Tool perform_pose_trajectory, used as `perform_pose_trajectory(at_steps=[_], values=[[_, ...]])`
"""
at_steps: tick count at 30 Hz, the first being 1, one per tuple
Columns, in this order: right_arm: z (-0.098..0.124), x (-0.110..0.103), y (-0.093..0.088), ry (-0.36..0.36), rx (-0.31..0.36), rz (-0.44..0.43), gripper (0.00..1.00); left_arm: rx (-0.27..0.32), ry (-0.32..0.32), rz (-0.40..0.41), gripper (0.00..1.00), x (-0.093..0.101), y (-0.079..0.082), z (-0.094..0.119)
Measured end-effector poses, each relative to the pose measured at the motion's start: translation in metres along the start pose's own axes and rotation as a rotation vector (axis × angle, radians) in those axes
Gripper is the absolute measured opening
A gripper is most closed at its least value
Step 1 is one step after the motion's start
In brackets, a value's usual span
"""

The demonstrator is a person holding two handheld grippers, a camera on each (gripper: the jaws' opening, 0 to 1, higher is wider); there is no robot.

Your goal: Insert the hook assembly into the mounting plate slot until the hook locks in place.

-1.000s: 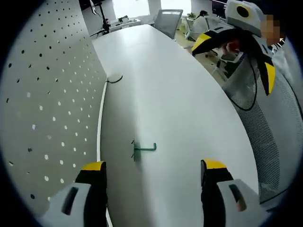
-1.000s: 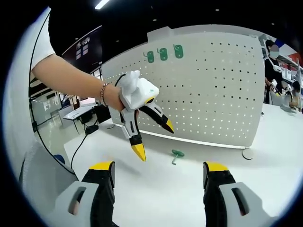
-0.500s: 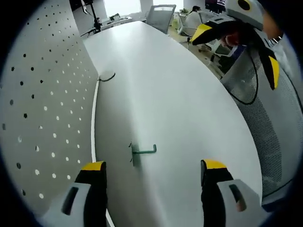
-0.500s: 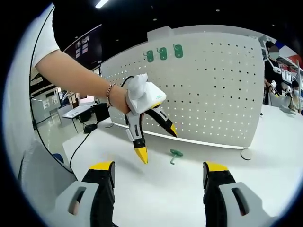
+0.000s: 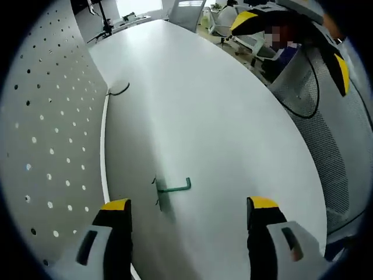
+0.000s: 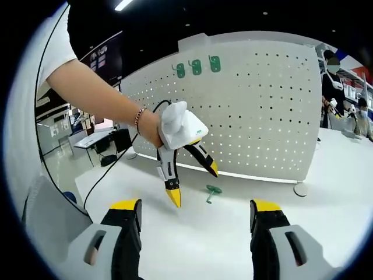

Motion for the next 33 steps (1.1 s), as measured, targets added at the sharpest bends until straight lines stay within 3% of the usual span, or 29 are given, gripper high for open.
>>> perform_pose_trajectory(at_steps=[16,33], values=[[0.002,0.002,0.001,-0.006,0.011,-0.020,0.73,-0.057,-0.037,-0.023,0.81,0.005,-0.009,-0.017],[0.002,0.004,0.001,-0.012,0.017,-0.033,0.73,-0.020,-0.044,0.015,0.78,0.002,-0.010,-0.017]])
Point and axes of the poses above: the point that each gripper's makers call its tool centre point, and the gripper's own axes: z roughly backward along the fingers, x roughly to its right, y roughly out of its top, the point moved 2 cm from there along z, roughly backward along the fingers, and after that the axes turned 3 degrees about z, right-handed, at the moved point
